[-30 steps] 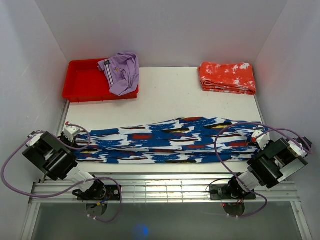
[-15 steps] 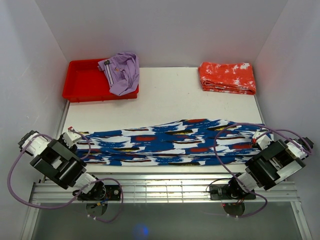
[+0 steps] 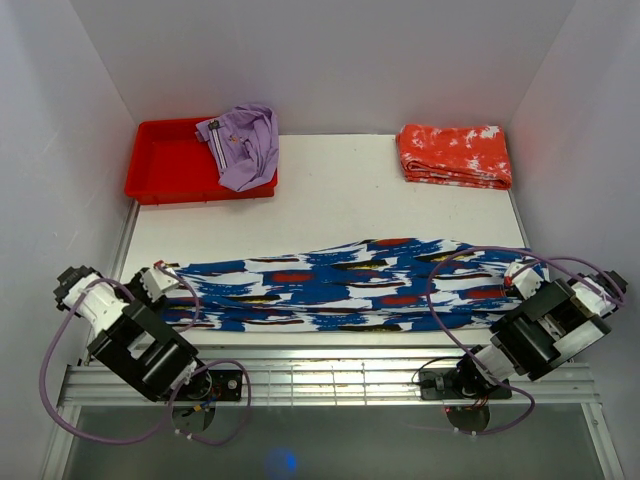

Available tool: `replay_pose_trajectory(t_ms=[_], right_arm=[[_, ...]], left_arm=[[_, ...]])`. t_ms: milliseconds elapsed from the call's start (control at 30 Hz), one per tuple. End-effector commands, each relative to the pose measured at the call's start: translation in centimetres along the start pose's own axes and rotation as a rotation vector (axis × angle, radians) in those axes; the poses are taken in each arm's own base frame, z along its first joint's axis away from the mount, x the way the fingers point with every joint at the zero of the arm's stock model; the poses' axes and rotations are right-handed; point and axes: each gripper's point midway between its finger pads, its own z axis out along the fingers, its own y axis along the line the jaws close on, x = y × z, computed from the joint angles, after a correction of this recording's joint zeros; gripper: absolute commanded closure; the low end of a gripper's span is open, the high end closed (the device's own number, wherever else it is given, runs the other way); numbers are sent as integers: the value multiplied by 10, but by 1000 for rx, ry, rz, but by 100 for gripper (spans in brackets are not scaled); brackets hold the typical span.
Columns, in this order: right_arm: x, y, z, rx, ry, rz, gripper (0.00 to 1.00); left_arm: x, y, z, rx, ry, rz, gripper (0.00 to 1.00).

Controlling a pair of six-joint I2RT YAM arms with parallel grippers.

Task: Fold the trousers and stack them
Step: Fold the trousers

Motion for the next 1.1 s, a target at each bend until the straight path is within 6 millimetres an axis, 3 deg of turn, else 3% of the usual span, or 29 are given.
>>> replay_pose_trajectory(t_ms=[0, 33, 133, 300, 600, 733, 933, 1000, 1033, 1067], right_arm=[[2, -19, -12, 5, 44, -205, 92], [2, -20, -12, -1, 43, -194, 92], [1, -23, -11, -34, 37, -137, 92], [-2, -35, -12, -42, 31, -84, 92], [-3, -33, -9, -59, 37, -86, 92], [-3, -33, -6, -62, 40, -87, 92], [-6, -33, -5, -64, 42, -96, 92], [-6, -37, -7, -58, 42, -97, 92], [-7, -39, -8, -53, 43, -93, 92], [-7, -41, -8, -52, 41, -90, 92]], left_arm=[[-27, 37, -7, -20, -88, 337, 39], [-32, 44, -12, -9, -90, 322, 38], [-34, 42, 0, 79, -87, 274, 38], [-31, 16, 18, 186, -38, 324, 38], [-14, -8, 32, 290, 34, 310, 39], [-5, -7, 43, 255, 65, 312, 49], [-4, 3, 51, 224, 61, 283, 85], [-12, 24, 45, 175, 42, 273, 98], [-18, 28, 46, 170, 11, 235, 100], [-25, 47, 38, 132, 6, 242, 100]])
